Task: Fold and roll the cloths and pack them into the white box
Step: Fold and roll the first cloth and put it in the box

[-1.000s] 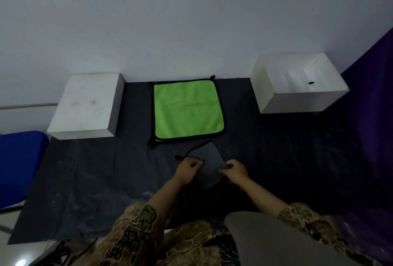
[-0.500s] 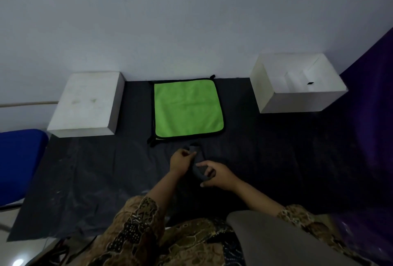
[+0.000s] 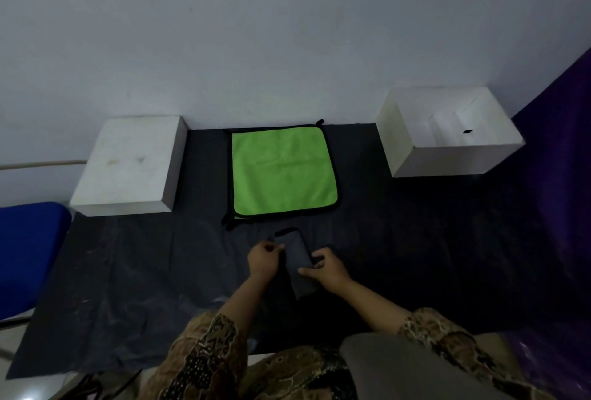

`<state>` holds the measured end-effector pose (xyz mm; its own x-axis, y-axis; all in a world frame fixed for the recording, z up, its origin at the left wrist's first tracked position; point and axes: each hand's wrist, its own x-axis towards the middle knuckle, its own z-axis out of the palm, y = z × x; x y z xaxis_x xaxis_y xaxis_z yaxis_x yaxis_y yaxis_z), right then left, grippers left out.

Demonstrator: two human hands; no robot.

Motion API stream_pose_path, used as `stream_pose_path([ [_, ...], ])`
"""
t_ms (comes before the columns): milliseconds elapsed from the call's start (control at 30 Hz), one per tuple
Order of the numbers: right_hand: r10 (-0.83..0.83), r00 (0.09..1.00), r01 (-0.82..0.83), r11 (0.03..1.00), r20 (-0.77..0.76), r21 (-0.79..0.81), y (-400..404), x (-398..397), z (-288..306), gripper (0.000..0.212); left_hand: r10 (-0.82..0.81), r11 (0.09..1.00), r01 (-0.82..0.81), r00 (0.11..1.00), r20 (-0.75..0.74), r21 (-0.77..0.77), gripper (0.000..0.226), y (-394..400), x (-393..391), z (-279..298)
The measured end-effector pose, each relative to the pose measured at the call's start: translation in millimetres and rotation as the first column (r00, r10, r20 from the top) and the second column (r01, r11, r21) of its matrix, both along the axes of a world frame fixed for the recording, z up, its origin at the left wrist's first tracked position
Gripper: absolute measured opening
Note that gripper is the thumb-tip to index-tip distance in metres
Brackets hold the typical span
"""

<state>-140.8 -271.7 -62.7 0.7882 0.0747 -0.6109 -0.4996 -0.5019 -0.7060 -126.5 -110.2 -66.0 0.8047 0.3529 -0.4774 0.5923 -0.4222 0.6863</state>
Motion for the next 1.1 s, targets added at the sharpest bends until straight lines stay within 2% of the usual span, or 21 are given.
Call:
stream_pose_path([
  [100, 0.081, 0.996, -0.079, 0.994, -0.024, 0.069, 2, 2, 1, 0.053, 0.007, 0.998, -0.006, 1.000, 0.011, -0.054, 0.029, 0, -3, -5],
  [167, 0.052, 0.996, -0.039, 0.984, -0.071, 0.171, 0, 4, 5, 0.047, 0.056, 0.985, -0.049, 0.998, 0.038, -0.167, 0.020, -3, -5, -2],
  [267, -0.031, 0.989, 0.076, 0.944, -0.145, 0.321, -8, 10, 16, 0.046, 0.156, 0.896, -0.111, 0.985, 0.071, -0.430, 0.023, -16, -2, 8],
  [300, -0.055, 0.985, 0.112, 0.927, -0.164, 0.358, -13, 14, 21, 0.045, 0.156, 0.868, -0.094, 0.984, 0.088, -0.488, 0.025, -21, 3, 12],
  [400, -0.119, 0.978, 0.181, 0.888, -0.170, 0.422, -32, 32, 39, 0.040, 0.154, 0.749, -0.062, 0.985, 0.082, -0.660, 0.013, -43, 27, 32],
  [467, -0.156, 0.978, 0.202, 0.880, -0.140, 0.430, -47, 46, 52, 0.040, 0.188, 0.686, -0.083, 0.980, 0.066, -0.723, 0.015, -61, 47, 45],
  [533, -0.163, 0.983, 0.186, 0.886, -0.089, 0.424, -66, 61, 65, 0.044, 0.199, 0.656, -0.121, 0.980, 0.016, -0.745, 0.024, -80, 67, 59],
  [600, -0.155, 0.986, 0.164, 0.886, -0.056, 0.434, -86, 76, 79, 0.047, 0.132, 0.655, -0.069, 0.991, 0.025, -0.752, 0.029, -98, 87, 70],
  [667, -0.160, 0.986, 0.166, 0.874, -0.052, 0.457, -110, 91, 94, 0.048, 0.122, 0.663, -0.038, 0.991, 0.057, -0.748, 0.028, -119, 108, 79],
  [733, -0.189, 0.980, 0.191, 0.861, -0.052, 0.472, -139, 106, 108, 0.047, 0.198, 0.679, -0.068, 0.976, 0.093, -0.731, 0.030, -148, 129, 88],
  [833, -0.264, 0.964, 0.243, 0.826, -0.033, 0.508, -183, 131, 126, 0.045, 0.242, 0.740, -0.041, 0.948, 0.208, -0.672, 0.033, -197, 160, 100],
  [967, -0.293, 0.944, 0.216, 0.895, 0.150, 0.389, -244, 169, 141, 0.046, 0.204, 0.806, 0.026, 0.925, 0.319, -0.591, 0.034, -262, 204, 112],
  [1100, -0.357, 0.892, 0.258, 0.906, 0.278, 0.336, -297, 209, 145, 0.026, 0.222, 0.781, 0.064, 0.901, 0.372, -0.621, 0.049, -321, 240, 125],
])
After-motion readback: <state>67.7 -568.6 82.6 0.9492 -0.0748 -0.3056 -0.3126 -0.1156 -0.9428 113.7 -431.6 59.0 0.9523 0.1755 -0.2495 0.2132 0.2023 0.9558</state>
